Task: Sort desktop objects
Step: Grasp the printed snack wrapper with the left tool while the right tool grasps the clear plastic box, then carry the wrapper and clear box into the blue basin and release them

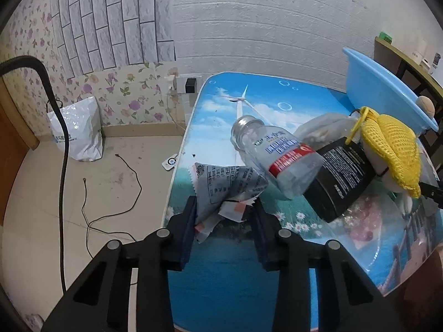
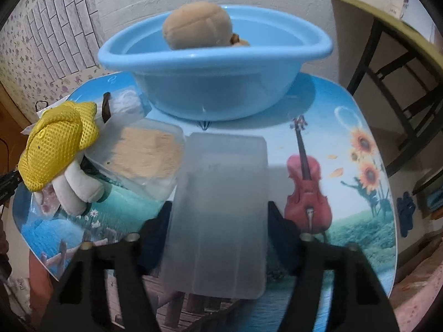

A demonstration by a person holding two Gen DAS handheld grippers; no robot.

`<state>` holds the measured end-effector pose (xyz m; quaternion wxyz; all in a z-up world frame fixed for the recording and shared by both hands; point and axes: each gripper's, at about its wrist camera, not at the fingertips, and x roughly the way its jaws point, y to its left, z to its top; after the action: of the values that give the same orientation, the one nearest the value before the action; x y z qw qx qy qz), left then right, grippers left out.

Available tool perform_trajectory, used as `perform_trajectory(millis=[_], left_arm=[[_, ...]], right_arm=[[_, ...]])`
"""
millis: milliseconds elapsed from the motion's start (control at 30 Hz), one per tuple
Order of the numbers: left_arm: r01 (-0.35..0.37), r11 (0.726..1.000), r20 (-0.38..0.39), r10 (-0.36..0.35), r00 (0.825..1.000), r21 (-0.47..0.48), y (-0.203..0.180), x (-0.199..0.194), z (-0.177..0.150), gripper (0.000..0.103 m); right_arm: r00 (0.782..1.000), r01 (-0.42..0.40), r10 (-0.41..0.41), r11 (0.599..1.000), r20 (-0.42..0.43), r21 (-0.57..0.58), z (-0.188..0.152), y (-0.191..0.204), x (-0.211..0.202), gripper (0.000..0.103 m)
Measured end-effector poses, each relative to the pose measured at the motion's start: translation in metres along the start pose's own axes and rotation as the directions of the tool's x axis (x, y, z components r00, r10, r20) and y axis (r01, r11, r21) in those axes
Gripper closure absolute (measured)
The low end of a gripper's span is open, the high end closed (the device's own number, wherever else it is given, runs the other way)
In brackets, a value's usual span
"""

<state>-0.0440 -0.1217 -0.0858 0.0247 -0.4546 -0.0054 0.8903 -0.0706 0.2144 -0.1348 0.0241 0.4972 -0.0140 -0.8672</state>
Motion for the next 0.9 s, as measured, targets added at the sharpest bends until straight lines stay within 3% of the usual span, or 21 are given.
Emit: perform_trajectory(millis=[400,900], left_arm=[[0.018,1.000,-0.025,-0.018,1.000,-0.011,-0.013,-0.018,-0.016,0.069],[0.109,0.994,-0.048,-0.108,0.993,0.023,-0.053,-0.030,-0.027,0.069]], right_arm=[[1.000,-0.011,0.011,0.999,0.017,0.034,-0.004,-0.022,-0.018,0.042],[0.999,-0.046,0.046,0.999,0.027,0.011,-0.015,-0.025,-0.033,0.042]])
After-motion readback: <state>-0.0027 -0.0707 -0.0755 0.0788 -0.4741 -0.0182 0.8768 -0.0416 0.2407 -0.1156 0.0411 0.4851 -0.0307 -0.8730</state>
